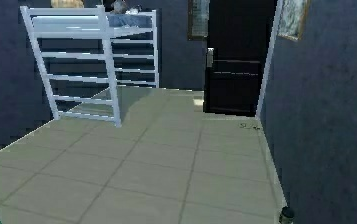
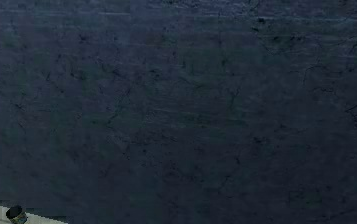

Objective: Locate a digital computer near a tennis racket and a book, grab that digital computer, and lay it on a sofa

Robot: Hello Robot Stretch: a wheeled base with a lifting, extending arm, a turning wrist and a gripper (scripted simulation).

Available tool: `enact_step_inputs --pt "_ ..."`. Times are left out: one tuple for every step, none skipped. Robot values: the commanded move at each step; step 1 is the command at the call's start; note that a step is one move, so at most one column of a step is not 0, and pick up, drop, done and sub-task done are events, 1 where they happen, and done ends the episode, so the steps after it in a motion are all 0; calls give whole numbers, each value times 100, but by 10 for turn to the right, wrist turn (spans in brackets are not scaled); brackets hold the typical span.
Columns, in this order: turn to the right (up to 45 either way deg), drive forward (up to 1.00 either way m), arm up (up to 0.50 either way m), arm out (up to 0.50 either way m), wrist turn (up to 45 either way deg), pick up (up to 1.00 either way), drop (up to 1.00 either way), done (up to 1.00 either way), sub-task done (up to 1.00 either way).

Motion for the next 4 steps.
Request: enact_step_inputs --pt "30 0 0 0 0 0 0 0 0" --pt "450 0 0 0 0 0 0 0 0" --pt "450 0 0 0 0 0 0 0 0" --pt "270 0 0 0 0 0 0 0 0"
